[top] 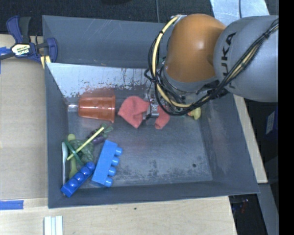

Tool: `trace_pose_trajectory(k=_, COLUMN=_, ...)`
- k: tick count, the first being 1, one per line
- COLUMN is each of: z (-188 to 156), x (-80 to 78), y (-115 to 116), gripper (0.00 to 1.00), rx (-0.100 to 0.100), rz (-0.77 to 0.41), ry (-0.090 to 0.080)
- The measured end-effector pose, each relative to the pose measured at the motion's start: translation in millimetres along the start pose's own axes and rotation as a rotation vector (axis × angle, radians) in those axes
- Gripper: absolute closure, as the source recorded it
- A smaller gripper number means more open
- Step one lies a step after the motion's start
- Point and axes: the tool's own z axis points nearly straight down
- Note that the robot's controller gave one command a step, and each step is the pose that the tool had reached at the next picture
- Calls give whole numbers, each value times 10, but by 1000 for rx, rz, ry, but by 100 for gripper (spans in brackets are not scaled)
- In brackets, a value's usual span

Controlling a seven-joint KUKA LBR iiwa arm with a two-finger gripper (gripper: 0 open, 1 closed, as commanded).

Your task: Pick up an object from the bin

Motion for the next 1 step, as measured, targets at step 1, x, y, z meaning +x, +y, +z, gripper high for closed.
trace_pose_trajectory(k=1, z=-306, x=-19, y=1, gripper=100, rx=-1, rz=0, ry=-6)
